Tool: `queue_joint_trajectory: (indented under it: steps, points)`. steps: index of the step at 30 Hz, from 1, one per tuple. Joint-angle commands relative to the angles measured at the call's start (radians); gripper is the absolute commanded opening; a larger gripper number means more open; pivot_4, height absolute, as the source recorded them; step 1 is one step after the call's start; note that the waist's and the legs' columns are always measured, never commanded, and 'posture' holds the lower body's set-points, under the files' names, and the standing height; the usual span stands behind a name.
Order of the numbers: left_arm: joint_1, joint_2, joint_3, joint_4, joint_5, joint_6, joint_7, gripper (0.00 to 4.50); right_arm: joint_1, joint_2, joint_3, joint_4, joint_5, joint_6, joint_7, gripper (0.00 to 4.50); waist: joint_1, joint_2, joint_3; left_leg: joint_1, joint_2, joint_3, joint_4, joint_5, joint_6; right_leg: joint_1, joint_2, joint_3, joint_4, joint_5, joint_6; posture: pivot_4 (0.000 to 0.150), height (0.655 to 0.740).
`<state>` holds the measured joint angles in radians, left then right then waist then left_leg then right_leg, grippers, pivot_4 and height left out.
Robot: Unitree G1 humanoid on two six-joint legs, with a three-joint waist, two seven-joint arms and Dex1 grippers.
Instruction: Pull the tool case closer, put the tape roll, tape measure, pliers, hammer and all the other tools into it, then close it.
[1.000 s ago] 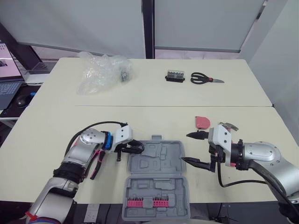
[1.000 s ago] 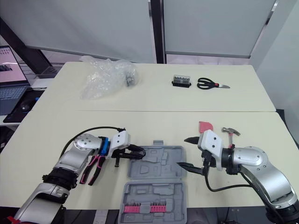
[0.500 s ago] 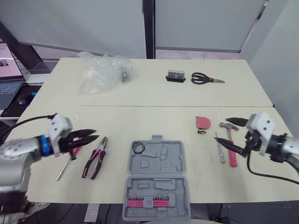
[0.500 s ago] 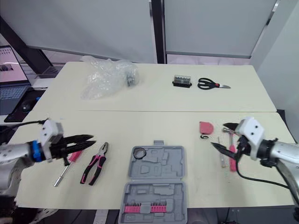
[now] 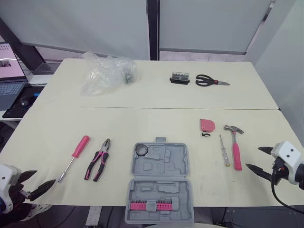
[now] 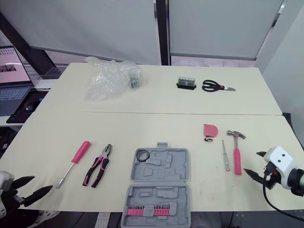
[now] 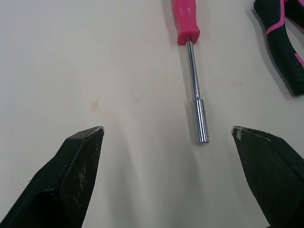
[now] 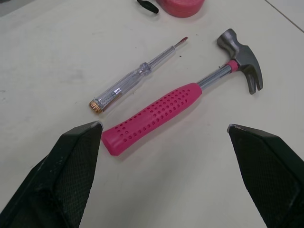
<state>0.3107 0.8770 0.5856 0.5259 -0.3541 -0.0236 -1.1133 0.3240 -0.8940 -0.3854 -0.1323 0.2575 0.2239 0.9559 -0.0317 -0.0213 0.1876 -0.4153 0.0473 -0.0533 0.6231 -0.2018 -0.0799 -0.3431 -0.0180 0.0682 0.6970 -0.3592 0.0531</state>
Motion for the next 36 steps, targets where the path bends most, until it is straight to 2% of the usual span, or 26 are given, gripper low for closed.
queue_joint_trajectory:
  steps: [1, 8, 16, 19, 21, 29, 36]
  points:
    - [0.02, 0.012, 0.035, 0.015, -0.014, 0.001, 0.009, 4.48, 0.003, -0.012, -0.034, -0.011, 0.011, -0.001, 0.012, 4.5, -0.001, 0.0, 0.0, 0.0, 0.0, 0.0, 0.0, 0.0, 0.0, 0.0, 0.0, 0.0, 0.0, 0.0, 0.0, 0.15, 0.74]
    - [-0.006, 0.005, 0.002, -0.152, -0.052, 0.051, -0.001, 4.48, -0.081, 0.006, 0.041, -0.103, 0.039, 0.079, -0.002, 4.5, -0.001, -0.001, 0.0, 0.0, 0.0, 0.0, -0.001, 0.0, 0.0, 0.0, 0.0, 0.0, 0.0, 0.0, 0.0, 0.15, 0.74]
    - [-0.147, 0.004, -0.171, -0.538, -0.114, 0.214, -0.012, 4.48, -0.221, 0.173, 0.199, -0.251, 0.049, 0.219, -0.167, 4.5, 0.002, -0.002, -0.001, -0.001, -0.001, 0.0, -0.001, 0.0, 0.0, 0.0, 0.0, 0.0, 0.0, 0.0, 0.0, 0.15, 0.74]
    - [-0.233, 0.011, -0.26, -0.681, -0.15, 0.294, -0.018, 4.5, -0.252, 0.25, 0.288, -0.272, 0.007, 0.247, -0.254, 3.86, 0.0, -0.002, -0.001, -0.001, 0.0, 0.0, -0.001, 0.0, 0.0, 0.0, 0.0, 0.0, 0.0, 0.0, 0.0, 0.15, 0.74]
    - [-0.283, 0.013, -0.308, -0.741, -0.163, 0.332, -0.024, 4.5, -0.273, 0.301, 0.334, -0.265, -0.029, 0.261, -0.317, 3.22, 0.0, -0.001, -0.001, -0.001, 0.0, -0.001, 0.0, 0.0, 0.0, 0.0, 0.001, 0.0, 0.001, 0.0, 0.0, 0.15, 0.74]
    - [-0.482, -0.01, -0.479, -0.878, -0.201, 0.434, -0.049, 4.5, -0.404, 0.524, 0.442, -0.177, -0.159, 0.345, -0.579, 3.22, -0.006, -0.001, -0.001, -0.001, 0.0, -0.001, 0.0, 0.0, 0.0, -0.001, 0.002, 0.001, 0.001, 0.0, 0.0, 0.15, 0.74]
    - [-0.575, -0.068, -0.567, -0.89, -0.191, 0.448, -0.035, 4.5, -0.454, 0.62, 0.452, -0.116, -0.201, 0.394, -0.688, 3.22, -0.002, -0.001, -0.001, -0.002, 0.0, 0.0, 0.0, 0.0, 0.0, -0.002, 0.001, 0.001, 0.001, 0.0, 0.0, 0.15, 0.74]
